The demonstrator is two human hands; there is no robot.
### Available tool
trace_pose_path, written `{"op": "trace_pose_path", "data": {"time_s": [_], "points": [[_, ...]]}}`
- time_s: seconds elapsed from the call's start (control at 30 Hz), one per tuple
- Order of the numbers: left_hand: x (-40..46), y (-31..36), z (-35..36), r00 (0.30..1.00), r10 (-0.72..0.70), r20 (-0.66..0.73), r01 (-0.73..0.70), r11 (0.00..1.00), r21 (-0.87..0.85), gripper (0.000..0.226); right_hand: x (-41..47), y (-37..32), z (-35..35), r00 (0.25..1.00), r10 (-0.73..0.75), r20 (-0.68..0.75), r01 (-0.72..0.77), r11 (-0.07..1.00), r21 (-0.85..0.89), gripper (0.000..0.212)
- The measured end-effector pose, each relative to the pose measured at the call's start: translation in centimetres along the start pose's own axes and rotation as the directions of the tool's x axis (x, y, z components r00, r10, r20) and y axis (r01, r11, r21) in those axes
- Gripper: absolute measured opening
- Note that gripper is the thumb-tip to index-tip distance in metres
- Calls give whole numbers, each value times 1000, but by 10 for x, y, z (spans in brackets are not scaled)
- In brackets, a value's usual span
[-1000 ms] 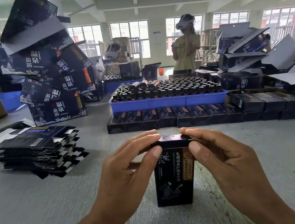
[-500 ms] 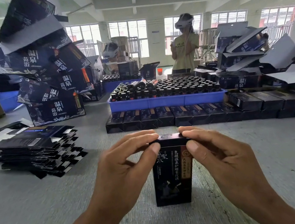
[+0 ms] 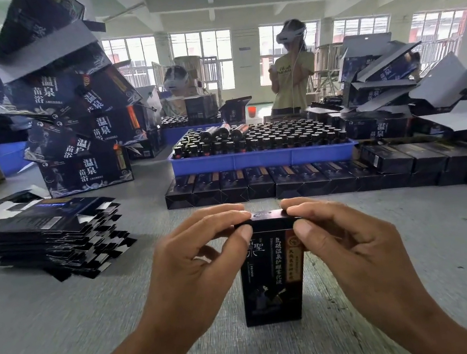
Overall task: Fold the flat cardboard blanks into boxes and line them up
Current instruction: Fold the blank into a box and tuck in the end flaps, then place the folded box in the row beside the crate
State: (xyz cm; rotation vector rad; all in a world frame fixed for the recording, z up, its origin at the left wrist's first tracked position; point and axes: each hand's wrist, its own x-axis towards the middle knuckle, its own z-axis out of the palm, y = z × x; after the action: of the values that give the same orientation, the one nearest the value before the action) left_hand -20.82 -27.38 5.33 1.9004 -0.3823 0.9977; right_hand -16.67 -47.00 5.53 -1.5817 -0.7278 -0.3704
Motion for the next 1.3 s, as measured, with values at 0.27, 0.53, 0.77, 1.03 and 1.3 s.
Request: {"op": "trace_pose_path", "data": {"time_s": [0.27,0.53,0.77,1.03,1.3], "points": [[2,2,-1,1000,24,5,-24,1000,13,19,1,3,-2,1000,14,25,-15,1000,23,19],[0,-7,-5,981,179,81,-185,980,71,21,2,8,-4,998,-59,23,61,993,-105,19],[-3,-15,-3,969,237,66,-244,959,144,27,3,23,1,972,-234,26,229,912,-340,23],[-12,-30,2,980,-17,200,-7,993,120,47,-1,40,1,979,117,168,-29,891,-453,61],[-4,-62,-4,880,-474,27,467,852,-236,49,-10,46,15,908,126,399,188,729,-658,78]]}}
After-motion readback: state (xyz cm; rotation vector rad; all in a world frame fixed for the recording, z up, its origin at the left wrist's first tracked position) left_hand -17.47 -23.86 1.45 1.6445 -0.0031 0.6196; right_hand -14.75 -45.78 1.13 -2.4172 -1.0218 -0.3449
